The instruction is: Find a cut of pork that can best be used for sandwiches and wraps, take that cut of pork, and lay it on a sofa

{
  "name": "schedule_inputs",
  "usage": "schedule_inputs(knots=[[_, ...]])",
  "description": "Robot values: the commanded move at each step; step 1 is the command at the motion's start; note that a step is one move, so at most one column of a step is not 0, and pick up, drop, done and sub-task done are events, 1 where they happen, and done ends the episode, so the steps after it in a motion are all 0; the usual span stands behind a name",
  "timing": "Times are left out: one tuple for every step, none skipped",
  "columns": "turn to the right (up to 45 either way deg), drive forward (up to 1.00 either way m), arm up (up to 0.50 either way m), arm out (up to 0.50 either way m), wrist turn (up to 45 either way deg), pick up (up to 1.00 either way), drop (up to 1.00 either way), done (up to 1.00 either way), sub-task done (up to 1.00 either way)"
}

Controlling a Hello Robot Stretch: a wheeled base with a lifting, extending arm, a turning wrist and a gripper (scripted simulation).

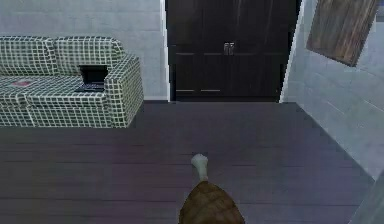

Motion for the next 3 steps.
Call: schedule_inputs(knots=[[-39.0,0.00,0.00,0.00,0.0,0.00,0.00,0.00,0.00],[0.0,0.60,0.00,0.00,0.0,0.00,0.00,0.00,0.00],[-9.0,0.00,0.00,0.00,0.0,0.00,0.00,0.00,0.00]])
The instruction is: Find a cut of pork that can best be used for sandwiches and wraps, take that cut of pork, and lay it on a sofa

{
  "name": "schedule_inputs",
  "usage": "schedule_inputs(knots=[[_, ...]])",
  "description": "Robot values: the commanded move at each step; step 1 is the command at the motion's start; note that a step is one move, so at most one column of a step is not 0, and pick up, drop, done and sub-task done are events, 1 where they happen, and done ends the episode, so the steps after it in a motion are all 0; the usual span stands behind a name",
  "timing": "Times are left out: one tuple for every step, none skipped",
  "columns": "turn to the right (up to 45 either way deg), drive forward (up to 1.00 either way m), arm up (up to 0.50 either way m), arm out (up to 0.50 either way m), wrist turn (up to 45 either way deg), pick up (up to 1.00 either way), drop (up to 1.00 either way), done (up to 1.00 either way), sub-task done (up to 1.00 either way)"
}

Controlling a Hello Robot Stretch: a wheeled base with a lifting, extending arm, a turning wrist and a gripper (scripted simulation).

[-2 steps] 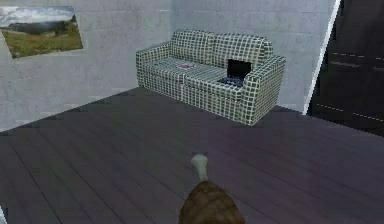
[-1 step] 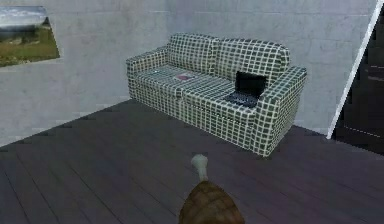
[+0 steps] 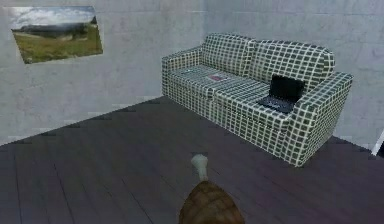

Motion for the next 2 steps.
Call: schedule_inputs(knots=[[0.0,0.10,0.00,0.00,0.0,0.00,0.00,0.00,0.00],[-6.0,0.00,0.00,0.00,0.0,0.00,0.00,0.00,0.00]])
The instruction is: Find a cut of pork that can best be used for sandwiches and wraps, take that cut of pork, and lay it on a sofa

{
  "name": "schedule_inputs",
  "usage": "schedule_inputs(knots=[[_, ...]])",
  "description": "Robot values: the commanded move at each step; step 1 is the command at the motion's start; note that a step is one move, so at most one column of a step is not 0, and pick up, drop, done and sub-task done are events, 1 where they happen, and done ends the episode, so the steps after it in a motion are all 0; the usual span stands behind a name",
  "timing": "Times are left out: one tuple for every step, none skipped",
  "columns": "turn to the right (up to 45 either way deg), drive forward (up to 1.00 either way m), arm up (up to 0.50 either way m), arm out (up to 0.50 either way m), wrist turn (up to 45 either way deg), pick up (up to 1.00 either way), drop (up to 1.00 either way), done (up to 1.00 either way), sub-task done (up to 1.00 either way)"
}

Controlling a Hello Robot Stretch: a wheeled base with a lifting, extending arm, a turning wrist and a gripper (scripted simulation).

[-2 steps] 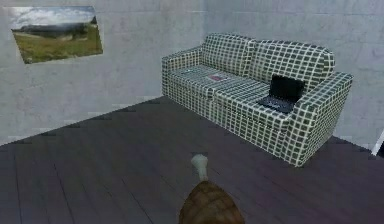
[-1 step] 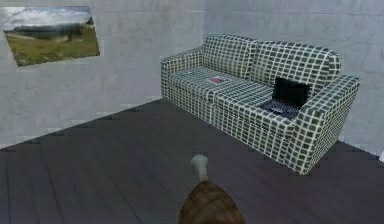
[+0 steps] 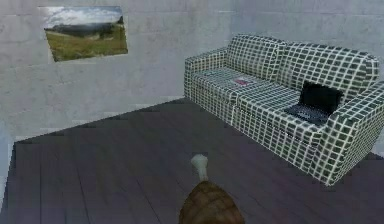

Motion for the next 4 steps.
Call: schedule_inputs(knots=[[0.0,1.00,0.00,0.00,0.0,0.00,0.00,0.00,0.00],[0.0,0.85,0.00,0.00,0.0,0.00,0.00,0.00,0.00],[18.0,0.00,0.00,0.00,0.0,0.00,0.00,0.00,0.00],[-6.0,0.00,0.00,0.00,0.0,0.00,0.00,0.00,0.00]])
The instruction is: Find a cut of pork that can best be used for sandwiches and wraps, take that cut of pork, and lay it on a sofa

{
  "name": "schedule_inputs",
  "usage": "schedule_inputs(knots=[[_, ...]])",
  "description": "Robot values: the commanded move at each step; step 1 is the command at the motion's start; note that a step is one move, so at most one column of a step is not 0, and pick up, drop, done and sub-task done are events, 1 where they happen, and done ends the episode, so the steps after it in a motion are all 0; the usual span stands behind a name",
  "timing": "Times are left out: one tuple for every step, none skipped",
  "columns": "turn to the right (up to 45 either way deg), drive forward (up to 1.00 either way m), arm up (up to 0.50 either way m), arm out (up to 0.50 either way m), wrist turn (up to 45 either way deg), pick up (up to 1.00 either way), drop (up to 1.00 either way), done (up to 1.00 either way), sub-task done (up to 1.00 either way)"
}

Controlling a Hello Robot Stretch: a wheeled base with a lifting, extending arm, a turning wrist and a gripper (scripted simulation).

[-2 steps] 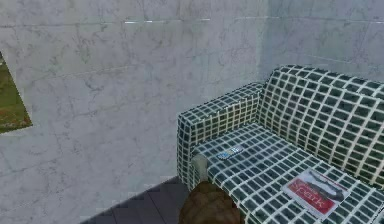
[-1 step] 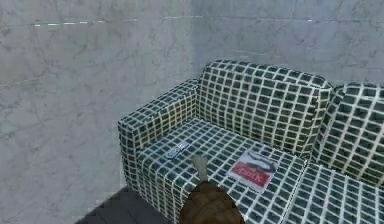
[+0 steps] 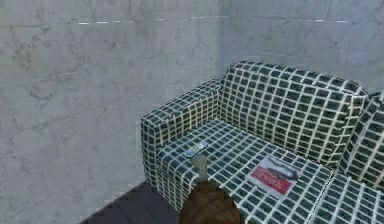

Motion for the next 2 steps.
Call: schedule_inputs(knots=[[-6.0,0.00,0.00,0.00,0.0,0.00,0.00,0.00,0.00],[9.0,0.00,0.00,0.00,0.0,0.00,0.00,0.00,0.00]])
